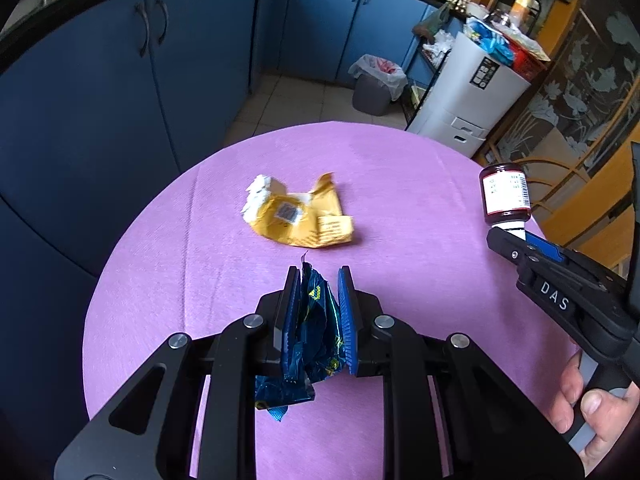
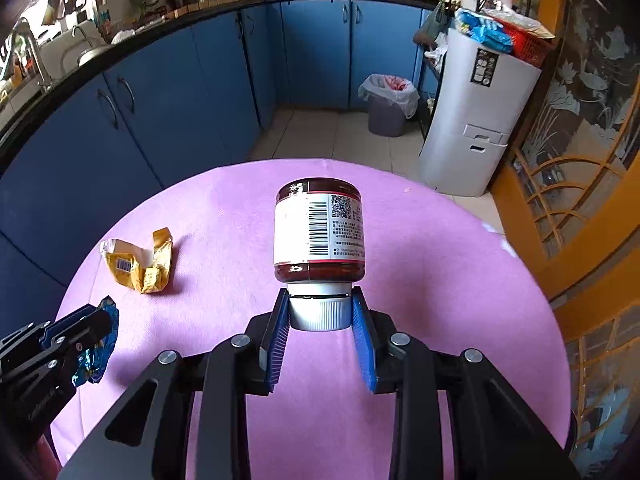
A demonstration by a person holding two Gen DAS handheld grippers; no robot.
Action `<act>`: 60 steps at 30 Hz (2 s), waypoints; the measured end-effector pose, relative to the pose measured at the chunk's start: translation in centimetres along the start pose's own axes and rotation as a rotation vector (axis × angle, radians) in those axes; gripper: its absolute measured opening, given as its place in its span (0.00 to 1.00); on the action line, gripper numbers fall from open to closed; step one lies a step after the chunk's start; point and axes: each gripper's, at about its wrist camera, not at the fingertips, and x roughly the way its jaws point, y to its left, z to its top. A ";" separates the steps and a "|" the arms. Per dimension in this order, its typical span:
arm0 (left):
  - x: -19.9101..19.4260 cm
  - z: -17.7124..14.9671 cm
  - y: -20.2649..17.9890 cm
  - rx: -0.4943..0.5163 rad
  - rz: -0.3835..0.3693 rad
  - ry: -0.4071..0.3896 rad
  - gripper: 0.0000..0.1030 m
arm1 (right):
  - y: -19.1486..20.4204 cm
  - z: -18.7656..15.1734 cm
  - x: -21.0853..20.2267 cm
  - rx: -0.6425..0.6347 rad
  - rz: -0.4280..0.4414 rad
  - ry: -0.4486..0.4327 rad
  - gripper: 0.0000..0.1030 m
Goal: Collect trash
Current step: 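Lift the foil wrapper and jar off the table with both tools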
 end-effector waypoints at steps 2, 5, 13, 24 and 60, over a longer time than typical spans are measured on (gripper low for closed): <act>-0.6 -0.1 -0.9 0.013 -0.002 -0.010 0.20 | -0.5 -0.3 -1.0 0.009 0.004 -0.012 0.29; -1.4 -0.1 -2.2 0.033 -0.004 -0.025 0.20 | -1.4 -0.9 -2.5 0.017 -0.001 -0.034 0.29; -1.5 -1.2 -1.0 0.041 0.034 -0.040 0.23 | -2.5 -2.2 -4.0 0.016 0.002 -0.048 0.29; 0.4 -1.2 1.1 0.075 0.003 -0.028 0.92 | 0.3 -2.4 -1.8 -0.038 0.028 -0.018 0.29; -2.0 -4.5 -15.2 0.372 -0.052 -0.025 0.43 | -11.5 -9.9 -11.4 0.141 -0.052 -0.119 0.29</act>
